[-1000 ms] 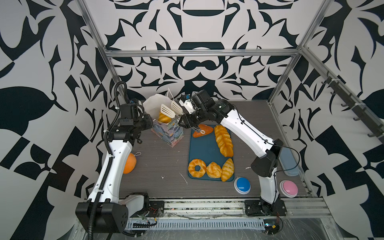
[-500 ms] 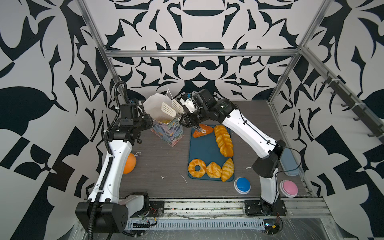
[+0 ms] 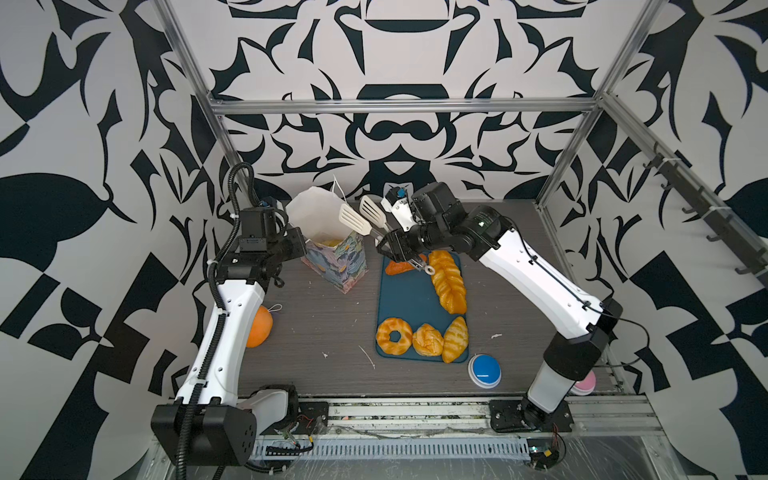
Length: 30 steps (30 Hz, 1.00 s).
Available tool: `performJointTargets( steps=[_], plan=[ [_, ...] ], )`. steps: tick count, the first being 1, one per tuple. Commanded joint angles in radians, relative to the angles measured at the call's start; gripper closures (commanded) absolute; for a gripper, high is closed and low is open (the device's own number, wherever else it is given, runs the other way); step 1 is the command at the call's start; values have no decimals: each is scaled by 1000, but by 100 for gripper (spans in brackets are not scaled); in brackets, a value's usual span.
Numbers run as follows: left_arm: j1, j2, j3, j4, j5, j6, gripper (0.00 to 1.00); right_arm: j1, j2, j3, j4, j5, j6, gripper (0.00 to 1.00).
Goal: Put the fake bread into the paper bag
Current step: 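Swing the empty tongs back over the bread tray with the right gripper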
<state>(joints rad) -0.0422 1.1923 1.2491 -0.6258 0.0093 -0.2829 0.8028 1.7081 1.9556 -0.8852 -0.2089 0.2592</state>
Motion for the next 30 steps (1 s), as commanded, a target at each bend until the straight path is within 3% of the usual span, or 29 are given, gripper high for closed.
performJointTargets(
  steps=[1, 18, 30],
  plan=[
    [10, 9, 24, -26, -20, 7, 95, 1, -105, -90, 92, 29, 8, 46],
    [11, -2, 37, -17, 35, 0, 96, 3, -508, -768, 257, 76, 120, 47],
    [10, -22, 20, 17, 59, 2, 93, 45, -645, -959, 232, 134, 184, 48]
  ],
)
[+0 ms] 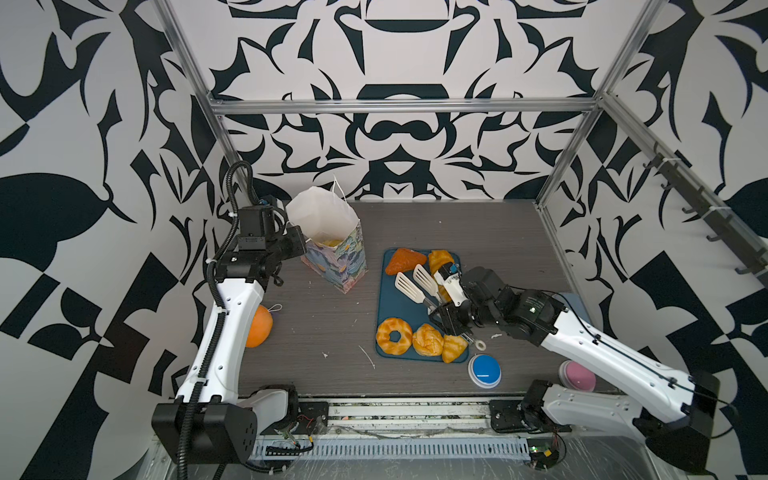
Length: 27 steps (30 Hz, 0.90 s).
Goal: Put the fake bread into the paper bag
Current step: 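Swing the empty tongs back over the bread tray with the right gripper, then lower the tongs onto the ring bread and squeeze it with the right gripper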
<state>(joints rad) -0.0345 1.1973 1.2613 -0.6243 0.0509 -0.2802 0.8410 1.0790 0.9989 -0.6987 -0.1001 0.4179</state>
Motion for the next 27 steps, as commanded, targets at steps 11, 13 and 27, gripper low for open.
performJointTargets(
  steps=[11, 13, 27],
  plan=[
    [3, -34, -12, 21, 25, -8, 92, 34, 48, -5, -32, 33, 18, 49],
    [4, -33, -9, 13, 24, -7, 92, 42, 67, -2, -42, 28, 29, 49],
    [3, -75, -24, 9, 30, -8, 90, 67, 198, 55, -126, 8, 7, 50]
  ],
)
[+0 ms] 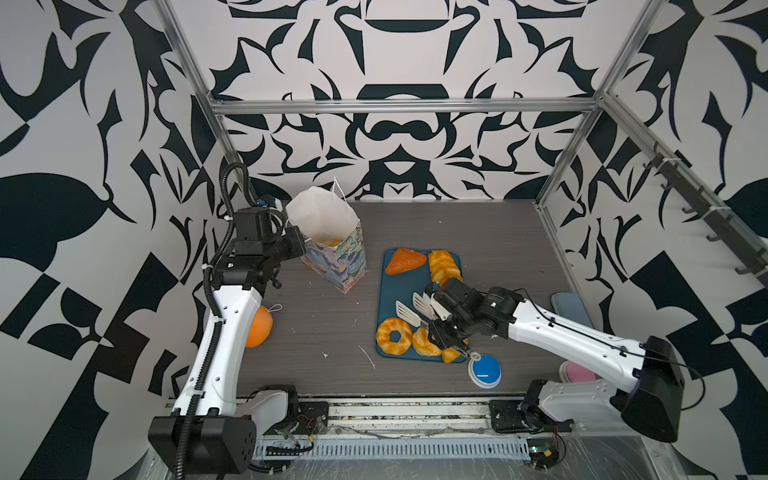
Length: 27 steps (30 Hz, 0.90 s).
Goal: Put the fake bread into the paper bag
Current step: 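Lower the tongs onto the ring bread and squeeze it with the right gripper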
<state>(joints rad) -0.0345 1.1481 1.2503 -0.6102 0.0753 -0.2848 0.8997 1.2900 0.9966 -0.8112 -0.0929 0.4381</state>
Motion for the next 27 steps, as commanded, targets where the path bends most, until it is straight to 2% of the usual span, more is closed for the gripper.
performJointTargets(
  steps=[1, 18, 23, 27],
  plan=[
    [3, -26, -13, -7, 8, -4, 90, 9, -6, 63, -22, 5, -14, 50],
    [3, -31, -11, -22, 16, -9, 87, 43, 46, 76, -54, 44, -20, 50],
    [3, -30, -13, -21, 15, -12, 78, 44, 49, 69, -52, 55, -20, 50],
    [4, -30, -15, -17, 14, -13, 77, 44, 46, 69, -53, 59, -21, 50]
  ],
)
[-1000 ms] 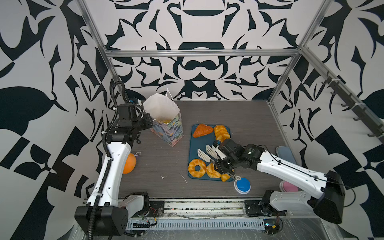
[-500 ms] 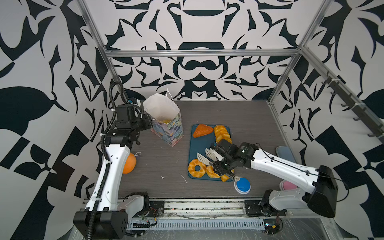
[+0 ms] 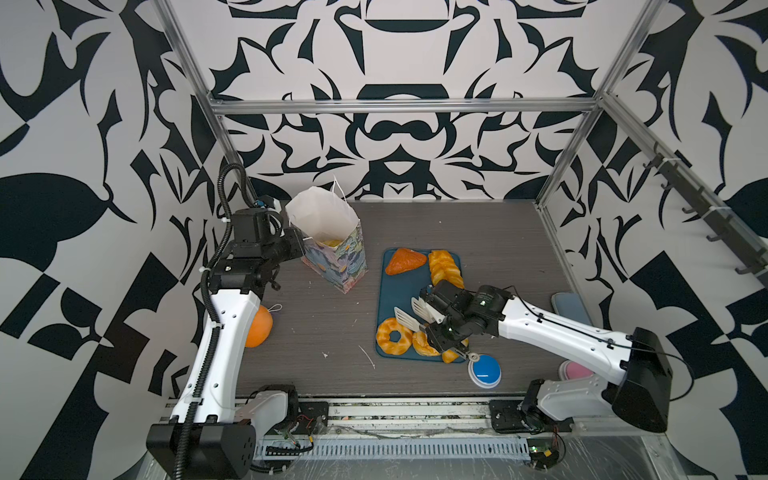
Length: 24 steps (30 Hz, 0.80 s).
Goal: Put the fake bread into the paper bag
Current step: 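Lower the tongs onto the ring bread and squeeze it with the right gripper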
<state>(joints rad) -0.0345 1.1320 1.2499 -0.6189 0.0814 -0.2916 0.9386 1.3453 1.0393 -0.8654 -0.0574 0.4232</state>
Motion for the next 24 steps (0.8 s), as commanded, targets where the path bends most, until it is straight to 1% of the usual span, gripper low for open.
performJointTargets(
  steps=[1, 10, 16, 20, 24],
  plan=[
    [4, -13, -15, -10, 11, -7, 76, 6, -10, 25, 0, 24, -9, 50],
    [2, -6, -17, -6, 22, -7, 76, 15, 4, 20, -26, 30, -25, 50],
    [4, -5, -15, -7, 26, -7, 76, 62, 57, 46, -42, 35, -48, 50],
    [4, -8, -15, -7, 27, -7, 76, 85, 103, 68, -65, 75, -58, 50],
    [3, -9, -14, -7, 30, -7, 76, 85, 114, 78, -63, 98, -67, 50]
  ],
)
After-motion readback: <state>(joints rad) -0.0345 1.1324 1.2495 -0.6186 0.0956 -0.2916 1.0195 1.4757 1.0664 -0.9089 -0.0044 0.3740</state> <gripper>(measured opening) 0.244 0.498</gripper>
